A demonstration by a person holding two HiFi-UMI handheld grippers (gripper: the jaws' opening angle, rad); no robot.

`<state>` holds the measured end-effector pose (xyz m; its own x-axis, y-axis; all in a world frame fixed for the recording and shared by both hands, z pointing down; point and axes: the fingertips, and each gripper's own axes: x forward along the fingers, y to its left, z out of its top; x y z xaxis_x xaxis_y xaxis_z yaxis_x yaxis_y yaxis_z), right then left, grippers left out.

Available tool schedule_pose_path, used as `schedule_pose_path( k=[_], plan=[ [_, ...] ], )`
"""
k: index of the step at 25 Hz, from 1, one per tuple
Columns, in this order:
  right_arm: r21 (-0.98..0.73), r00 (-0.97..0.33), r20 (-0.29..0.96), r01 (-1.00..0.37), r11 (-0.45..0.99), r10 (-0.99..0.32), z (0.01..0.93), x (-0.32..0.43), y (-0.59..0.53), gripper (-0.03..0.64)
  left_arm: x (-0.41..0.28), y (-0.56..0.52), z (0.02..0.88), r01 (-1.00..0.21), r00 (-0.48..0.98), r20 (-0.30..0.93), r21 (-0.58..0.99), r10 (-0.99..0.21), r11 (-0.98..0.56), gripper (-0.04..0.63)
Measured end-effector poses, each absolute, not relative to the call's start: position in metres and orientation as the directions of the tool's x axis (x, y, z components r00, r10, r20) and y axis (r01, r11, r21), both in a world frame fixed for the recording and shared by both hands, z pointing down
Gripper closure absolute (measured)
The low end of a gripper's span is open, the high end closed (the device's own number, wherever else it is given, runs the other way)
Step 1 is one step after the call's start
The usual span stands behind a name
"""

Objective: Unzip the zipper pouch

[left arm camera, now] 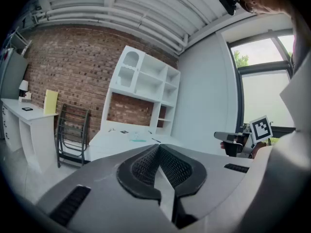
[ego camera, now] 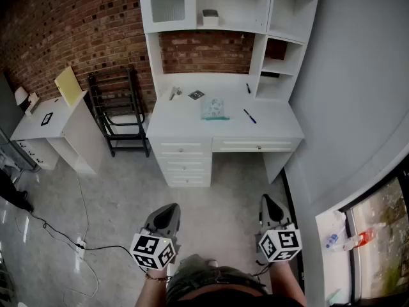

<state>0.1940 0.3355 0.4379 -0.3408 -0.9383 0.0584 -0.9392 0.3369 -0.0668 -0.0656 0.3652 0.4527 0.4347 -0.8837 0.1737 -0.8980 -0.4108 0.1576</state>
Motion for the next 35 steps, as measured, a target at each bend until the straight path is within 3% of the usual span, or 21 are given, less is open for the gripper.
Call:
schedule_pose_path(
  k=[18,20,21,23,26,29,31,35],
  plan=[
    [-0.124,-0.336,0.072,-0.937,0.325,-0.939,0.449,0.199,0.340,0.615,-0.063,0.372,0.456,-0.916,0.395,0.164,0.147,-0.904,-0.374,0.591],
    [-0.116,-0.347,0.075,-0.934,0.338,-0.935,0.450,0.197,0.341,0.611,-0.062,0.373,0.456,-0.911,0.403,0.157,0.164,-0.902,-0.378,0.561],
    [-0.117,-0.360,0.074,-0.929,0.351,-0.930,0.451,0.196,0.341,0.591,-0.060,0.372,0.456,-0.908,0.408,0.154,0.173,-0.900,-0.382,0.514],
    [-0.130,-0.397,0.073,-0.914,0.386,-0.915,0.452,0.191,0.339,0.453,-0.056,0.371,0.454,-0.899,0.425,0.143,0.177,-0.894,-0.400,0.403],
    [-0.117,-0.441,0.083,-0.895,0.430,-0.894,0.453,0.181,0.333,0.363,-0.051,0.366,0.449,-0.887,0.457,0.137,0.142,-0.879,-0.439,0.269],
    [-0.096,-0.470,0.092,-0.882,0.461,-0.878,0.454,0.171,0.328,0.223,-0.046,0.363,0.447,-0.874,0.484,0.141,0.117,-0.864,-0.471,0.102],
    [-0.081,-0.488,0.100,-0.872,0.482,-0.867,0.455,0.163,0.325,0.138,-0.044,0.363,0.446,-0.862,0.505,0.139,0.118,-0.852,-0.492,0.044],
    [-0.042,-0.514,0.093,-0.857,0.513,-0.852,0.452,0.152,0.320,0.043,-0.040,0.363,0.451,-0.852,0.523,0.165,0.109,-0.836,-0.512,0.025]
  ],
)
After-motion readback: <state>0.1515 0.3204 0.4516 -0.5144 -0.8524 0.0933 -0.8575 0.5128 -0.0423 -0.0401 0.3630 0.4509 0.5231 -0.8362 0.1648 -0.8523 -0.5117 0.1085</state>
